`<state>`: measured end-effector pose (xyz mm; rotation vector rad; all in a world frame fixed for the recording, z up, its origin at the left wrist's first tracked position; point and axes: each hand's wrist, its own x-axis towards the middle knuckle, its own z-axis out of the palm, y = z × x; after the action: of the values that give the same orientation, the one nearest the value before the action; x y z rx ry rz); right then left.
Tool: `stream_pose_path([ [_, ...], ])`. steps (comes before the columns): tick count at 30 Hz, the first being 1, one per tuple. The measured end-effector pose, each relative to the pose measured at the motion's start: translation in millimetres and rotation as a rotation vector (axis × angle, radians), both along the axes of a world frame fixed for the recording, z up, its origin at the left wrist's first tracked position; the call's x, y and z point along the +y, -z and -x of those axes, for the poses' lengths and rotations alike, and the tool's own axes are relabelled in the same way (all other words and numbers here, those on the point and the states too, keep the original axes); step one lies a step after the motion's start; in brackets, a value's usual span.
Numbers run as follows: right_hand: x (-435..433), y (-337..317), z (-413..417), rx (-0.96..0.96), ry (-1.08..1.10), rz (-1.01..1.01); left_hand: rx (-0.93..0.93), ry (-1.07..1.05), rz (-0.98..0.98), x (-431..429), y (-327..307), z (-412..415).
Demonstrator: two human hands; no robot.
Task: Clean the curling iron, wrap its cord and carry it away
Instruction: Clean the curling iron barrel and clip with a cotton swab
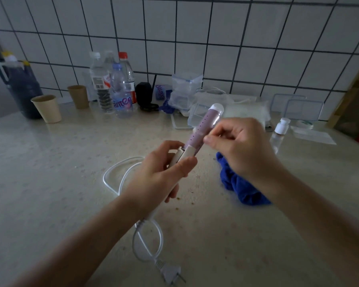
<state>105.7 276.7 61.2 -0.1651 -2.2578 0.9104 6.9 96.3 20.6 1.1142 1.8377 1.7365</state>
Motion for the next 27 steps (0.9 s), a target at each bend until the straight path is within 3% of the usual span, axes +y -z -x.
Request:
stream_pose_path([
  [3,-12.9,8.2,1.6,-0.056,-0.049,-0.034,-0.022,-0.035,-0.031,-0.1,-0.6,3.0],
  [11,17.2,-14.8,-2.3,0.120,0.116,0.082,-0.023,0.105,-0.050,0.4,0.1,4.5],
  [17,17.4,-17.5,-3.8,0.176,0.092,0.114,-0.167,0.159,-0.081,1.4,-1.4,8.4],
  [27,18.2,-11.4,-0.8,0.155,0.085,0.147,-0.346,0.131,0.032,-3.7,-1.1,16.4],
])
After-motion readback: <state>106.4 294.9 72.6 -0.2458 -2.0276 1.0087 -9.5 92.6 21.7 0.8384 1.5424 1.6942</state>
